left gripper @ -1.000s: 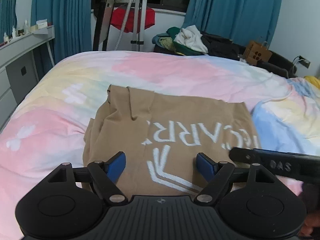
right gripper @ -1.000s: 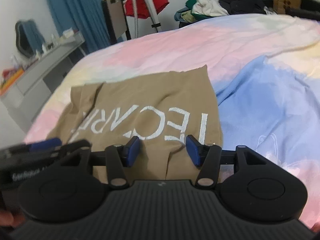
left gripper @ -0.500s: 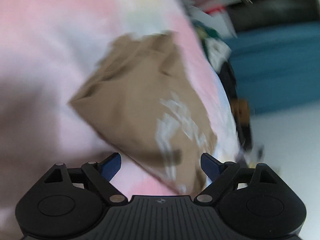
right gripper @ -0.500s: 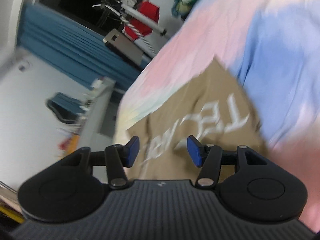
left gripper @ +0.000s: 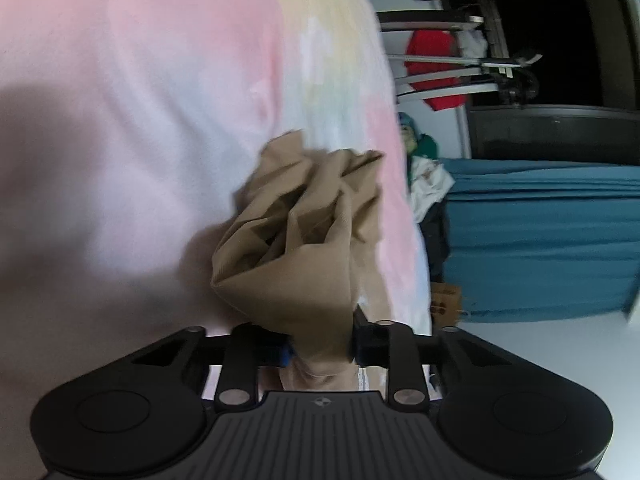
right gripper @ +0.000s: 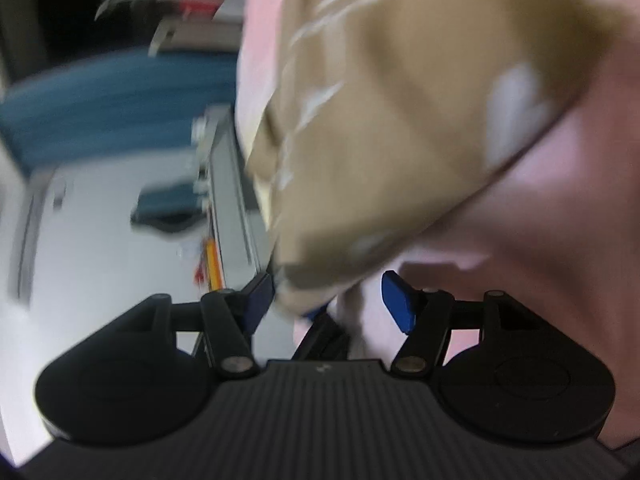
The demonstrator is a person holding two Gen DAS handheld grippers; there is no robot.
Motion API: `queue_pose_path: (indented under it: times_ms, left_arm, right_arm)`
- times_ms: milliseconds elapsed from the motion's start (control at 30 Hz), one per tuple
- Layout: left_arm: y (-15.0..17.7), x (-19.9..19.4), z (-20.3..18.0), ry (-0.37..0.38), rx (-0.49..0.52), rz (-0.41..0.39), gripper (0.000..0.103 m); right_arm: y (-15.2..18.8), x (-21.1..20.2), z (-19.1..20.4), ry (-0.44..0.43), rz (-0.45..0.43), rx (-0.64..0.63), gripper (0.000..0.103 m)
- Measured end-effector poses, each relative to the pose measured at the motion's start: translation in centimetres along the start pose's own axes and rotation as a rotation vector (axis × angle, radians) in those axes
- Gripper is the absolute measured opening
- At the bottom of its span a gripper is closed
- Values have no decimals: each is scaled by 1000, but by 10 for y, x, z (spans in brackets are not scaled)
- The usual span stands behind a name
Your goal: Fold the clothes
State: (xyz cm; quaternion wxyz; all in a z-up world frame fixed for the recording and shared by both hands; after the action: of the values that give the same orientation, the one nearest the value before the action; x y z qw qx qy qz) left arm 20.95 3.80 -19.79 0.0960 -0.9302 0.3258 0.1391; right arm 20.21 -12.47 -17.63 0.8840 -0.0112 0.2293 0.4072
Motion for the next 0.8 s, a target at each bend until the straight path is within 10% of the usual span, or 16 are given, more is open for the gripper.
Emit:
queue_pose_path:
  times_ms: [367, 533, 800]
  left_arm:
    - [-2, -11, -10, 37, 27, -8, 22]
    - [-5, -19, -14, 45, 31, -25, 22]
    - [7, -35, -49, 131, -48, 4, 22]
  right_arm:
    - [-45, -34, -8, -24, -275, 64, 65]
    - [-48, -45, 7, -16, -343, -40, 35]
    - [-39, -95, 43, -113, -409, -97, 31]
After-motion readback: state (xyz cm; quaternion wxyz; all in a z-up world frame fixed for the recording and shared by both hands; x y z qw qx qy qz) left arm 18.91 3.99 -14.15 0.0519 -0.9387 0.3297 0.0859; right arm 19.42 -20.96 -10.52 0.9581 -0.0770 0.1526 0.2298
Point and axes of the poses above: each gripper's, at about its wrist camera, not at the fingertips, and x roughly the way its jaws point, z to its left, y to its underside, the point moved 10 cm from there along x, roughly the way its jaws point, and after that the axes turned 6 degrees about y, right-handed, at the moved point
